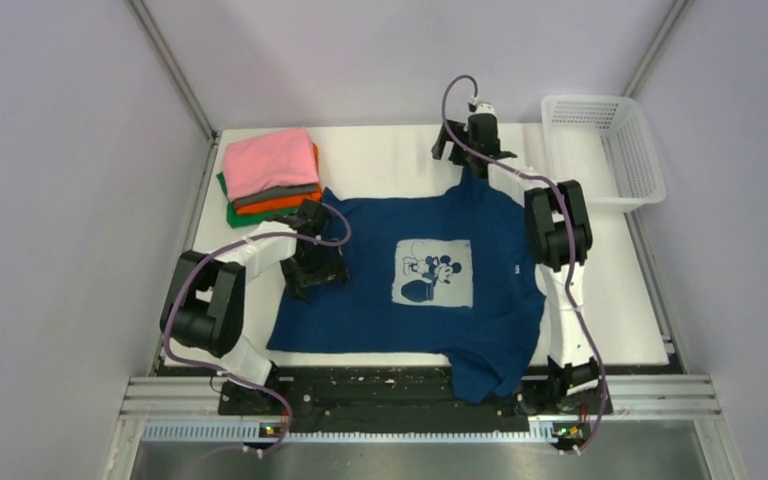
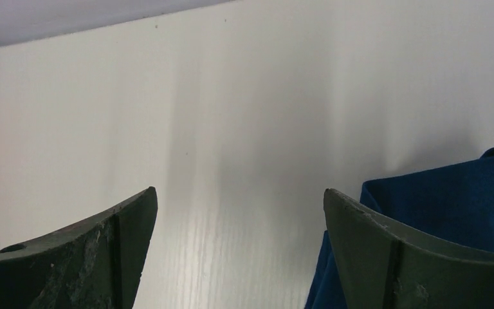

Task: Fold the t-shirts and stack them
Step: Flatten out the tshirt

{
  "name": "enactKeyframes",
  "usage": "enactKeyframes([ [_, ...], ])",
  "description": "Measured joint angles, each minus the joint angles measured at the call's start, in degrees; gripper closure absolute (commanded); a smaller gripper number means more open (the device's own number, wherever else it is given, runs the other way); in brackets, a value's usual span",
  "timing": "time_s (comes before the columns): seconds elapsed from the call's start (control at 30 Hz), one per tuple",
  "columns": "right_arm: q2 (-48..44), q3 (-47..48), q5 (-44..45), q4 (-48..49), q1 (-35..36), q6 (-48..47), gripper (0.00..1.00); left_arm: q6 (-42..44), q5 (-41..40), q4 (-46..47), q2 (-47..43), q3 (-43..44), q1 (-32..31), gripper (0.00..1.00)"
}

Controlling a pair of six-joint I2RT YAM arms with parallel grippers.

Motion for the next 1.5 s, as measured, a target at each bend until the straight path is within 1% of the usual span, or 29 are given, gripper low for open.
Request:
enactKeyframes([
  [0.1, -0.8, 0.9, 0.0, -3.5, 0.0, -3.2, 0.01, 0.2, -0.7, -1.4, 0.0, 1.1, 0.0, 0.01],
  [0.17, -3.0, -1.2, 0.1, -5.6, 0.0, -4.9, 0.01, 0.3, -0.8, -2.0, -0.1, 2.5, 0.0, 0.01],
  [0.27, -11.7, -10.9, 0.5, -8.9, 0.0, -6.0, 0.01, 0.4, -0.7, -2.2, -1.1, 4.8, 0.0, 0.01],
  [0.33, -20.3, -19.7, 0.9, -10.8, 0.0, -5.9, 0.01, 0.6, -0.7, -2.0, -2.4, 6.6, 0.0, 0.01],
  [0.5, -40.5, -37.8, 1.8, -12.6, 0.0, -3.2, 0.01, 0.8, -0.1, -0.5, -4.8, 8.2, 0.0, 0.01],
  [0.6, -48.7, -46.8, 2.1, -13.6, 0.1, -0.8, 0.01, 0.8, 1.5, 0.4, -4.3, 8.2, 0.0, 0.01],
  [0.63, -50.6, -50.0, 2.3, -14.4, 0.1, -0.2, 0.01, 0.8, 2.2, 0.9, -3.8, 8.2, 0.0, 0.01],
  [0.73, -52.5, -56.1, 3.8, -17.4, 0.1, 1.2, 0.01, 0.8, 3.4, 2.4, -2.0, 8.1, 0.0, 0.01],
  [0.87, -52.4, -60.8, 5.6, -21.2, 0.1, 2.3, 0.01, 0.8, 4.4, 4.0, 1.3, 7.5, -0.1, 0.01],
  [0.97, -49.1, -59.3, 7.7, -20.2, 0.1, 2.6, 0.01, 0.9, 4.1, 4.6, 4.6, 7.6, -0.1, 0.01],
  [1.03, -44.4, -55.1, 9.6, -19.7, -0.1, 2.3, 0.01, 0.9, 2.6, 4.2, 7.5, 8.7, -0.1, 0.01],
  [1.1, -38.6, -49.4, 11.7, -18.8, -0.4, 1.3, 0.01, 0.9, 1.1, 2.7, 9.9, 11.7, 0.0, 0.01],
  [1.2, -29.0, -38.2, 14.0, -18.7, -1.6, -0.1, 0.01, 1.1, -1.3, 1.4, 14.9, 18.3, 0.8, 0.02],
  [1.3, -20.9, -27.3, 15.0, -18.8, -3.3, -1.5, 0.01, 1.3, -3.6, -0.9, 21.5, 27.8, 2.1, 0.03],
  [1.4, -16.3, -20.1, 15.6, -20.7, -4.2, -2.9, 0.01, 2.1, -5.4, -1.5, 26.3, 35.8, 2.8, 0.02],
  [1.5, -15.7, -17.6, 16.9, -23.5, -4.2, -4.3, 0.01, 2.7, -5.6, -1.6, 26.9, 38.5, 3.1, 0.02],
])
